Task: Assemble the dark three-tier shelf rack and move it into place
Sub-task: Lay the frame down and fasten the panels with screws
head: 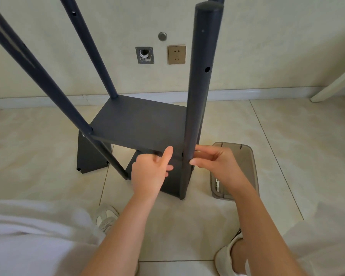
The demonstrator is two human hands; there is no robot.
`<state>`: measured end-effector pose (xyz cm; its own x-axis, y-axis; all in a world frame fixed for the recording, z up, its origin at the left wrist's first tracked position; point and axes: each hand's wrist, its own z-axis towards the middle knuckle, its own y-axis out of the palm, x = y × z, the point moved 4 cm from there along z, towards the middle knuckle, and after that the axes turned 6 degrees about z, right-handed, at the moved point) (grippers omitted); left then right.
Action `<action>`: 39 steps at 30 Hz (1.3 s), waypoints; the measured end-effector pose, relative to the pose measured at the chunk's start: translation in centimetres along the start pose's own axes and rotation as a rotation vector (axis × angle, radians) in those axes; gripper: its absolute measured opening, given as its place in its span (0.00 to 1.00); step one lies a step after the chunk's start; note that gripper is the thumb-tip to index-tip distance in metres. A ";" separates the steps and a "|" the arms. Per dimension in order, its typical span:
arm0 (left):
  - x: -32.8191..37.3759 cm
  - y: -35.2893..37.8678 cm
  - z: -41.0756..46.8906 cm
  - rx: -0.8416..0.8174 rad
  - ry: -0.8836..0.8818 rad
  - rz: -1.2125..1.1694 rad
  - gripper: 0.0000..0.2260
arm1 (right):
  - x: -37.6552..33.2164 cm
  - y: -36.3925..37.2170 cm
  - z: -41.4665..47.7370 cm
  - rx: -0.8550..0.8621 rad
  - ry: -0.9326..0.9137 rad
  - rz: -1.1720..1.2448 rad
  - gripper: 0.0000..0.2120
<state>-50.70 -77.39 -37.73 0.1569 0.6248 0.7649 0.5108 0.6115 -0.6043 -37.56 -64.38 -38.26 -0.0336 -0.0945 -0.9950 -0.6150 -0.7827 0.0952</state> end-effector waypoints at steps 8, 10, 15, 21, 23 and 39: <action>4.2 -0.4 -1.3 0.048 0.789 0.511 0.20 | 0.0 -0.6 0.5 0.014 0.116 -0.046 0.17; 4.2 0.3 -0.8 -0.035 0.741 0.551 0.26 | -0.1 -0.6 0.7 0.013 0.137 -0.063 0.16; 5.0 0.3 -0.9 0.043 0.780 0.420 0.21 | -0.2 -0.6 0.6 0.002 0.203 -0.019 0.15; 4.5 0.3 -0.9 0.048 0.811 0.451 0.20 | 0.3 -1.0 0.7 -0.028 0.395 0.136 0.07; 4.4 0.4 -0.9 0.048 0.809 0.439 0.19 | 0.4 -0.7 1.2 0.036 0.432 0.049 0.13; 2.5 1.1 -0.6 0.055 0.932 0.533 0.23 | -0.9 0.0 2.2 0.021 0.330 -0.232 0.16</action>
<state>-49.27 -75.43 -36.41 0.9430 0.2149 0.2540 0.1507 0.4050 -0.9018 -39.25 -63.01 -37.42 0.3607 -0.1118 -0.9259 -0.5922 -0.7944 -0.1348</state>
